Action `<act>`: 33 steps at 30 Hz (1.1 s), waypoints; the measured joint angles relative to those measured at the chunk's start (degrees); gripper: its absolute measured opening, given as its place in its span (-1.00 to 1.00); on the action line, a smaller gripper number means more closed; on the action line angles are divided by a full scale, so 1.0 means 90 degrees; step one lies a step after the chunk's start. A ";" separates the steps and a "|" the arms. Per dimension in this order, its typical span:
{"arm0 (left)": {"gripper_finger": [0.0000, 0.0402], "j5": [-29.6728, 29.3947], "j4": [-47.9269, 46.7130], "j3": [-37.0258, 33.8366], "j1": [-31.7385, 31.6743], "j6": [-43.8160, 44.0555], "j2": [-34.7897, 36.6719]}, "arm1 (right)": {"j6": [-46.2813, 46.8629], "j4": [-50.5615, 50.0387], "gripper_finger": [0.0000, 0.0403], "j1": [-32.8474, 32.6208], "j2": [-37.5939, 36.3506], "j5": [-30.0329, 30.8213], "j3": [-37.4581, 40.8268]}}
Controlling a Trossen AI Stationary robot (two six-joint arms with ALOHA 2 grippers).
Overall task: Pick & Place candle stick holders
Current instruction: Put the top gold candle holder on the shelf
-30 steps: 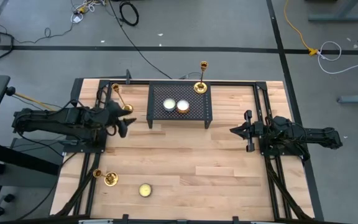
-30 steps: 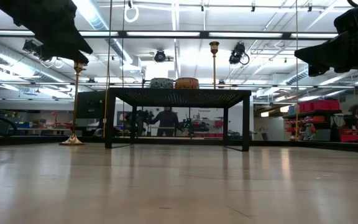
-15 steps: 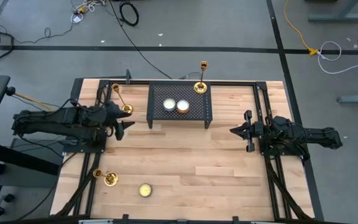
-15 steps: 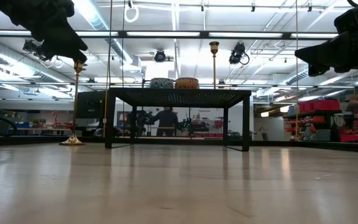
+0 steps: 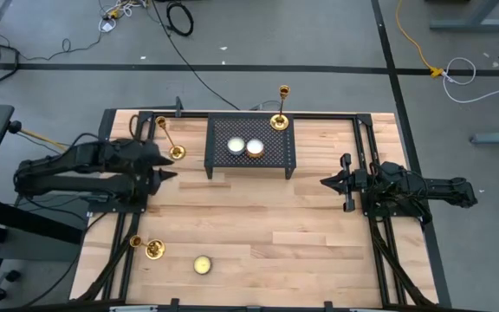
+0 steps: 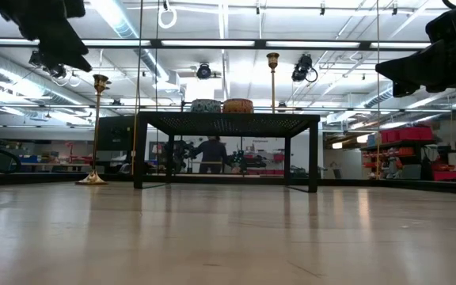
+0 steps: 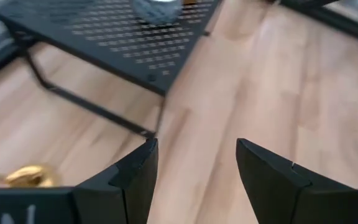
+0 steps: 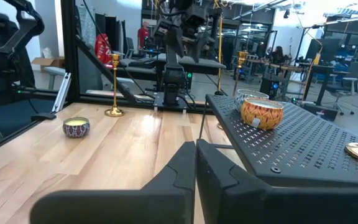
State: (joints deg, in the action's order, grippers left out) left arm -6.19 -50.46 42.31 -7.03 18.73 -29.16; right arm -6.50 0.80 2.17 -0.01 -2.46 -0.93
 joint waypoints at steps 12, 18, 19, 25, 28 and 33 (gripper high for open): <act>0.11 -0.1361 -0.2087 0.1399 0.0000 0.0011 -0.0428 | 0.0000 0.0000 -0.93 0.0000 0.0000 0.0005 0.0000; 0.11 -0.1710 -0.2270 0.1400 0.0000 0.0185 -0.0524 | 0.0000 0.0000 -0.93 0.0000 0.0000 0.0005 0.0000; 0.11 -0.1899 -0.2281 0.1400 0.0000 0.0255 -0.0554 | 0.0000 0.0000 -0.93 0.0000 0.0000 0.0005 0.0000; 0.11 -0.2992 -0.2400 0.1400 0.0000 0.0709 -0.0713 | 0.0000 0.0000 -0.93 0.0000 0.0000 0.0027 0.0000; 0.11 -0.3312 -0.2437 0.1400 0.0000 0.1040 -0.0768 | -0.0001 0.0000 -0.93 0.0000 0.0000 0.0026 0.0000; 0.11 -0.3667 -0.2455 0.1390 0.0000 0.1605 -0.0947 | 0.0000 0.0000 -0.93 -0.0001 0.0000 0.0024 0.0000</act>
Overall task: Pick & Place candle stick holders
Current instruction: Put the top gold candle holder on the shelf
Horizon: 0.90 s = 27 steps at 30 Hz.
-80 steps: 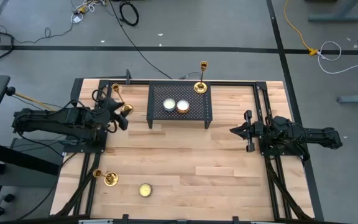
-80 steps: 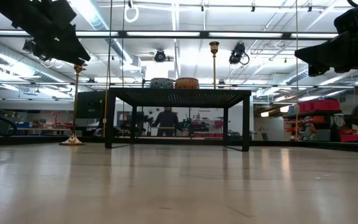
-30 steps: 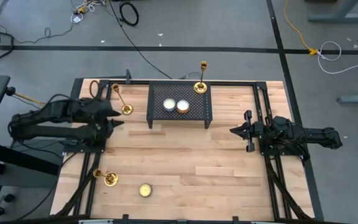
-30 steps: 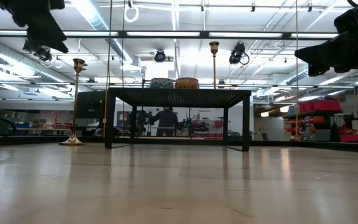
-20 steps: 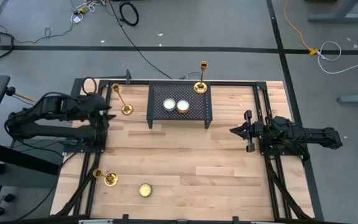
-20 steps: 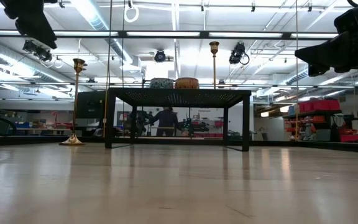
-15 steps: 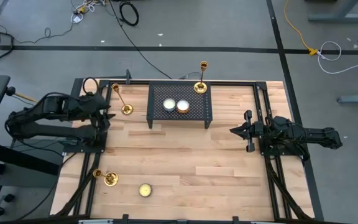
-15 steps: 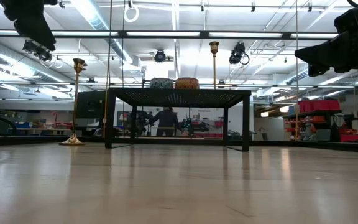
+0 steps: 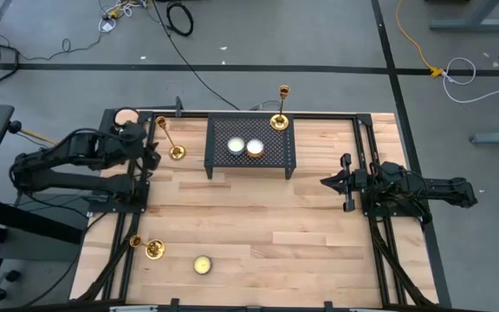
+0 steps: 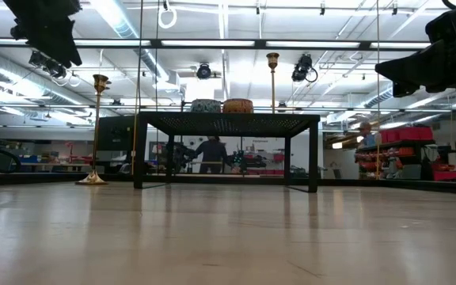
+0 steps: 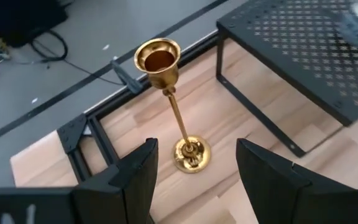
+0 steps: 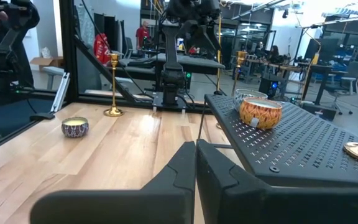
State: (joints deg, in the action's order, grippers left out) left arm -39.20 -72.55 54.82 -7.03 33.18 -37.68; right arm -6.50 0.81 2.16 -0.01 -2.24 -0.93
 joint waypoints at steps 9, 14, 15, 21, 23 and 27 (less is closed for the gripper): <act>0.11 -0.0511 0.0431 -0.0844 0.0000 0.1049 -0.0017 | 0.0000 0.0000 -0.93 0.0001 0.0000 -0.0018 0.0000; 0.11 -0.1073 0.1258 -0.1239 0.0000 0.0949 -0.0017 | 0.0000 -0.0001 -0.93 0.0002 0.0000 -0.0024 0.0000; 0.11 -0.1171 0.1408 -0.1328 0.0000 0.0919 -0.0018 | 0.0000 -0.0001 -0.93 0.0000 0.0000 -0.0023 0.0000; 0.11 -0.1605 0.2052 -0.1787 0.0000 0.1128 -0.0021 | 0.0000 0.0001 -0.93 -0.0001 0.0000 -0.0022 0.0000; 0.11 -0.1788 0.2222 -0.1947 0.0000 0.1325 -0.0023 | 0.0000 -0.0001 -0.93 -0.0001 0.0000 -0.0022 0.0000; 0.11 -0.2150 0.2399 -0.2243 0.0000 0.1676 -0.0023 | 0.0000 0.0001 -0.93 0.0001 0.0000 -0.0022 0.0000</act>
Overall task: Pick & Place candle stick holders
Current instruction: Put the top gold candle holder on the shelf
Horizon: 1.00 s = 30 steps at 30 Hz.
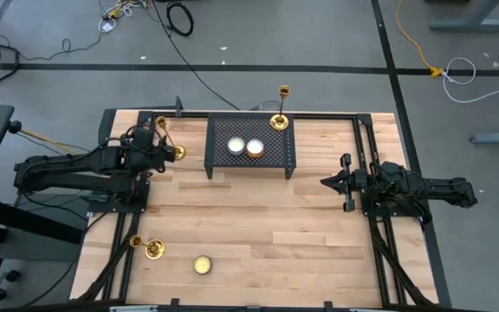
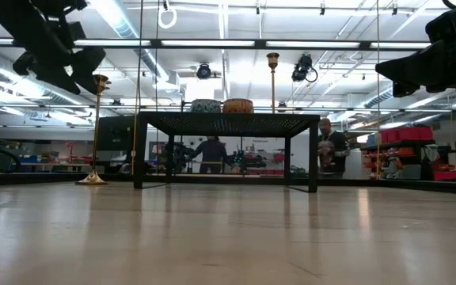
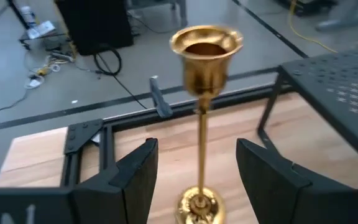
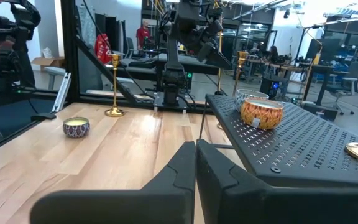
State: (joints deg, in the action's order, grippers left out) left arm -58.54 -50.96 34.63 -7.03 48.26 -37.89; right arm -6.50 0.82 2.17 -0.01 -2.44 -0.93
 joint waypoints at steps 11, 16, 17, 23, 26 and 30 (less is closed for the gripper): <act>0.34 -0.0446 0.0129 -0.0123 0.0000 0.0352 0.0000 | 0.0000 0.0000 -0.93 0.0001 0.0000 0.0002 0.0000; 0.61 -0.0359 0.0190 -0.0123 0.0000 0.0151 0.0000 | 0.0000 0.0000 -0.93 -0.0002 0.0000 0.0002 0.0000; 0.65 -0.0368 0.0189 -0.0123 -0.0011 0.0107 0.0000 | 0.0000 -0.0001 -0.93 0.0000 0.0000 0.0002 0.0000; 0.80 -0.0014 0.0202 -0.0123 -0.0181 0.0012 0.0000 | 0.0000 -0.0002 -0.93 0.0001 0.0000 0.0004 0.0000; 0.80 0.0143 0.0237 -0.0123 -0.0249 -0.0025 0.0000 | -0.0002 0.0000 -0.93 0.0000 0.0000 0.0005 0.0000; 0.80 0.0260 0.0586 -0.0126 -0.0403 -0.0633 0.0000 | 0.0000 -0.0002 -0.93 0.0001 0.0000 0.0005 0.0000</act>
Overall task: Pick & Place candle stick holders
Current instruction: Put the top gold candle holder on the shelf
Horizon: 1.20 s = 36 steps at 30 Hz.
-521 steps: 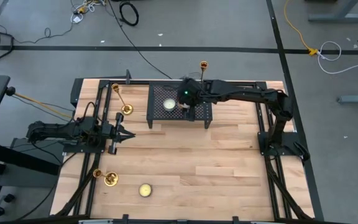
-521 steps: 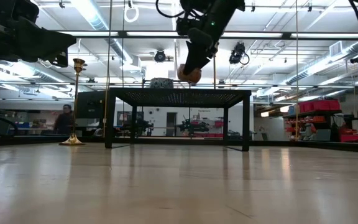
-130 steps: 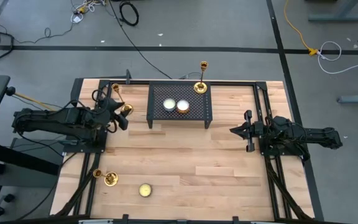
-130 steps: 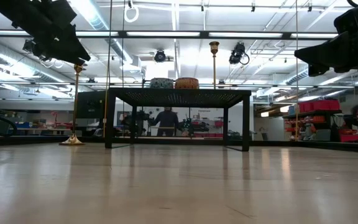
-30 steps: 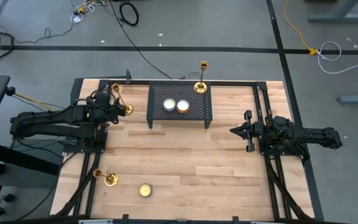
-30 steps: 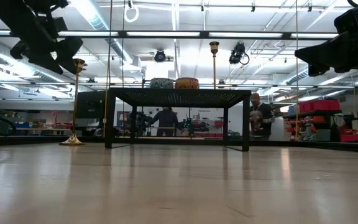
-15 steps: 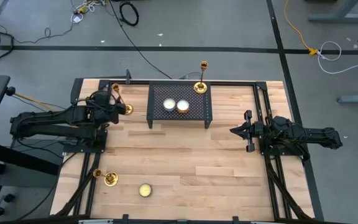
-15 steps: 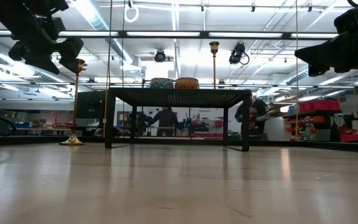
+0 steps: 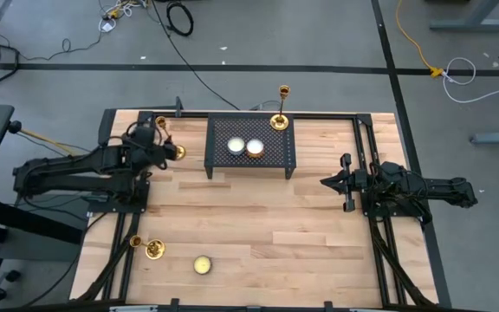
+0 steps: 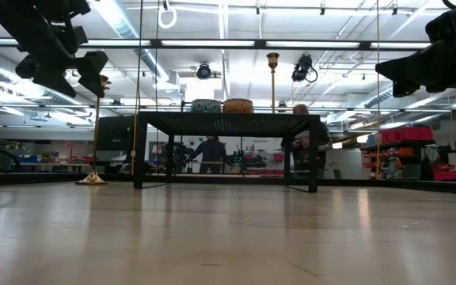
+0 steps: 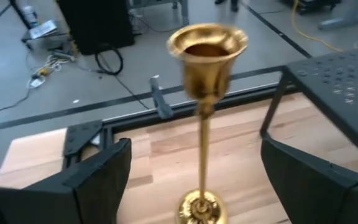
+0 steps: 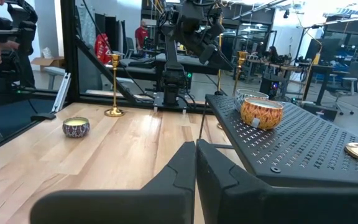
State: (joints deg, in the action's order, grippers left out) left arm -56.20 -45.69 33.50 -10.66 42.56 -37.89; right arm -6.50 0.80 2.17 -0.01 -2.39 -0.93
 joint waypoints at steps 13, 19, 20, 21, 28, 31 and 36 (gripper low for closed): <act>0.79 0.0746 0.0741 0.0000 -0.0798 -0.1177 0.0000 | 0.0000 0.0002 -0.93 0.0000 0.0000 0.0002 0.0000; 0.79 0.0806 0.0730 -0.0019 -0.1191 -0.1228 0.0000 | 0.0000 0.0002 -0.93 -0.0002 0.0000 0.0002 0.0000; 0.79 0.0841 0.0730 -0.0019 -0.1255 -0.1227 0.0000 | 0.0000 0.0000 -0.93 0.0000 0.0000 0.0002 0.0000; 0.79 0.0896 0.0737 -0.0019 -0.1321 -0.1226 0.0000 | 0.0000 0.0002 -0.93 0.0000 0.0000 0.0002 0.0000; 0.79 0.1625 0.1181 -0.0019 -0.1699 -0.1808 -0.0004 | 0.0000 0.0002 -0.93 0.0000 0.0000 0.0002 0.0000; 0.79 0.1656 0.1339 -0.0019 -0.1839 -0.2125 -0.0005 | 0.0000 0.0001 -0.93 -0.0001 0.0000 0.0002 0.0000; 0.73 0.1857 0.1523 -0.0019 -0.2046 -0.2552 -0.0005 | 0.0000 0.0000 -0.93 0.0000 0.0000 0.0002 0.0000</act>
State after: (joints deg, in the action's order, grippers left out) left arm -39.49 -31.98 33.32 -29.07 19.59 -37.93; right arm -6.50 0.80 2.17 -0.01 -2.37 -0.93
